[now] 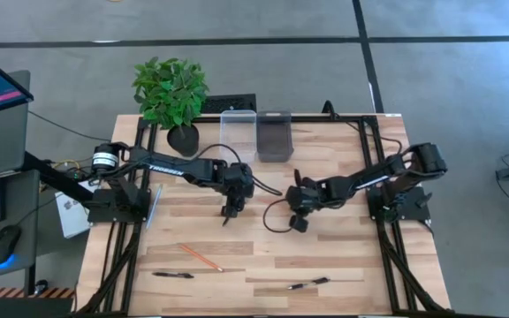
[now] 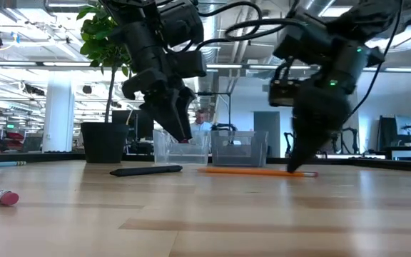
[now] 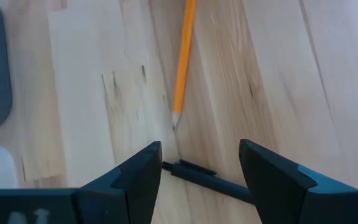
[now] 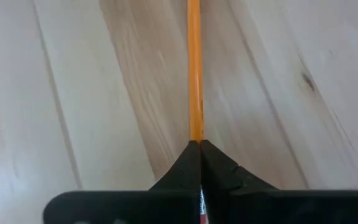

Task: Sort pens & pencils
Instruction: Put the top orange pencil into the transparent bin

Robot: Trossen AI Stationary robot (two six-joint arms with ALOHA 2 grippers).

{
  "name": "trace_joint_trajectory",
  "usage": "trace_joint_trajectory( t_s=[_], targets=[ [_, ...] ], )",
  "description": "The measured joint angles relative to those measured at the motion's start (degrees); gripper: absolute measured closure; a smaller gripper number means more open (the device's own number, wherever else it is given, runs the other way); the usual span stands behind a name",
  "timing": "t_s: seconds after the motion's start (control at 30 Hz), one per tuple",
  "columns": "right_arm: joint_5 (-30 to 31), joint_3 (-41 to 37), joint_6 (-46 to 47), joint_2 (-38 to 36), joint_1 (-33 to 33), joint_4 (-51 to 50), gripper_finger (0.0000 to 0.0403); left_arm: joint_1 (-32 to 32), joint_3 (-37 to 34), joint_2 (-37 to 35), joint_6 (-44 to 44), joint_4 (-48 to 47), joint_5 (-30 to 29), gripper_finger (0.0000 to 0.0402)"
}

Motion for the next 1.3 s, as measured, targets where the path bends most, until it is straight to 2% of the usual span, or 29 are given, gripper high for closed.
trace_joint_trajectory(
  t_s=[0.13,0.27,0.57,0.77,0.9,1.03,1.3],
  targets=[
    [-1.5,0.5,-0.3,4.0,-1.3,7.2,0.0390,0.0,0.0,0.0,-1.0,-1.0,-0.3,0.0194],
    [-3.5,0.5,-2.6,7.8,-1.8,18.0,0.0378,0.0,0.0,0.1,-1.3,-1.6,-1.5,0.0194],
    [-3.5,0.5,-3.2,7.8,-2.1,18.0,0.0391,0.0,0.0,0.3,-2.0,-3.2,-1.7,0.0194],
    [-4.3,0.5,-3.1,7.9,-2.1,17.1,0.0342,0.0,-2.0,0.3,-3.7,-1.7,-1.8,0.0194],
    [-5.2,0.5,-2.8,7.9,-2.1,16.9,0.0329,0.0,-6.0,0.3,-2.0,3.7,-2.9,0.0194],
    [-5.3,0.5,-2.7,7.9,-2.1,16.8,0.0338,0.1,-8.7,0.3,-1.3,8.4,-4.7,0.0194],
    [-5.4,0.6,-2.5,7.9,-2.1,17.2,0.0351,0.0,-8.7,0.4,-3.6,8.0,-4.2,0.0194]
  ],
)
